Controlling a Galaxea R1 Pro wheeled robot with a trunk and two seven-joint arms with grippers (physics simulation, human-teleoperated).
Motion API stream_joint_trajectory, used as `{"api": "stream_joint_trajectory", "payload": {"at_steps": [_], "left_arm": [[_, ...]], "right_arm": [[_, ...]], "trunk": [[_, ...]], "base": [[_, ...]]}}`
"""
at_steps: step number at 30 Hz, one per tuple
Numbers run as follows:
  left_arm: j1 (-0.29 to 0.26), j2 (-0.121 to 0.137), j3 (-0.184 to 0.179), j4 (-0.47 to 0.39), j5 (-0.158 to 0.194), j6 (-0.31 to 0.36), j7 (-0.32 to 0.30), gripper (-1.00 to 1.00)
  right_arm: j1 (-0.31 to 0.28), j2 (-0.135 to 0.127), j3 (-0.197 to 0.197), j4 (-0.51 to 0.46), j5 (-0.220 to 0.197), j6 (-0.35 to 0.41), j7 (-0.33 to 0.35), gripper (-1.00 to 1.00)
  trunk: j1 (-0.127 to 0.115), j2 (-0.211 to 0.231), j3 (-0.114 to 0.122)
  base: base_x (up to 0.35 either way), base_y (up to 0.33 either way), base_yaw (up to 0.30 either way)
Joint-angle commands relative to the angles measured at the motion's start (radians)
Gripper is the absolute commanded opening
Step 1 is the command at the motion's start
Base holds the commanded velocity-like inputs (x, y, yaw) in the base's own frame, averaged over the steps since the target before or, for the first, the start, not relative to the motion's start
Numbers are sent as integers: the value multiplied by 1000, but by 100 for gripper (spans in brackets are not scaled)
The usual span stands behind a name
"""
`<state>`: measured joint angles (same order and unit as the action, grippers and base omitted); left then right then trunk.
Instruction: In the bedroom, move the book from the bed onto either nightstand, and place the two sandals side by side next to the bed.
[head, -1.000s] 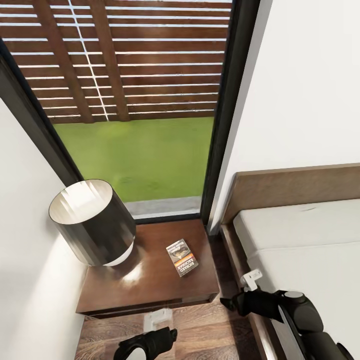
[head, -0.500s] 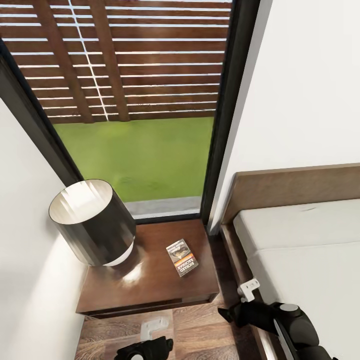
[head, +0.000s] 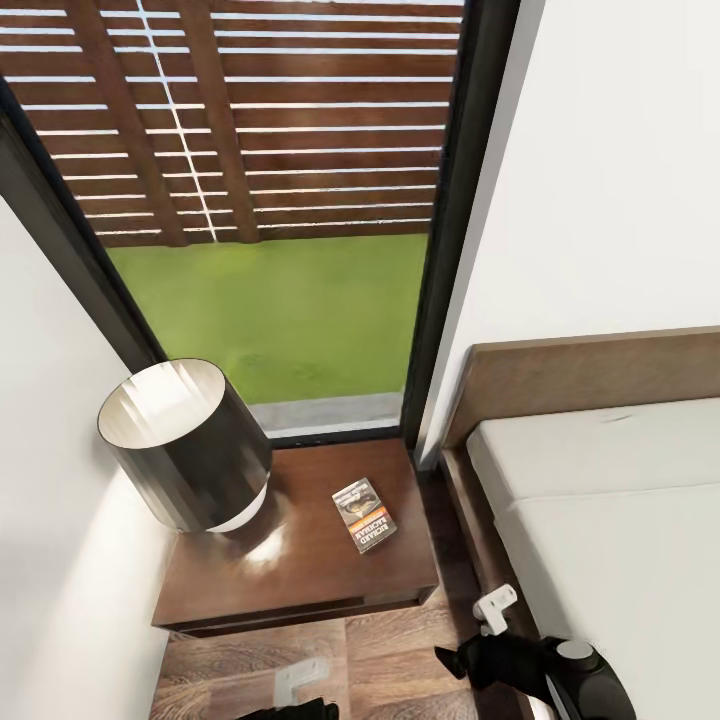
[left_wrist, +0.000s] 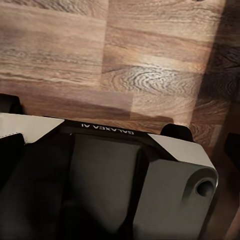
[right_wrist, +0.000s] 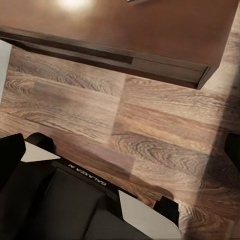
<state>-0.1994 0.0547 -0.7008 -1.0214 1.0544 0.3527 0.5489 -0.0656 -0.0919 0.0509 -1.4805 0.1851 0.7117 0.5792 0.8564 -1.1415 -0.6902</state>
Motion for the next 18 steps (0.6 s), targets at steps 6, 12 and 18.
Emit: {"api": "stream_joint_trajectory", "payload": {"at_steps": [6, 12, 18], "left_arm": [[-1, -1, -3, 54, 6, -11, -27, 100], [-1, -2, -3, 99, 6, -17, -54, 100], [-1, -2, -3, 146, 5, -26, -70, 100]], "right_arm": [[22, 0, 2, 33, 9, -47, -36, 100], [45, 0, 7, 56, 7, -81, -77, 100], [59, 3, 13, 90, 6, -118, -100, 100]], "trunk": [[0, -1, -1], [0, -1, -1], [0, -1, -1]], "base": [[0, 0, 0], [0, 0, 0], [0, 0, 0]]}}
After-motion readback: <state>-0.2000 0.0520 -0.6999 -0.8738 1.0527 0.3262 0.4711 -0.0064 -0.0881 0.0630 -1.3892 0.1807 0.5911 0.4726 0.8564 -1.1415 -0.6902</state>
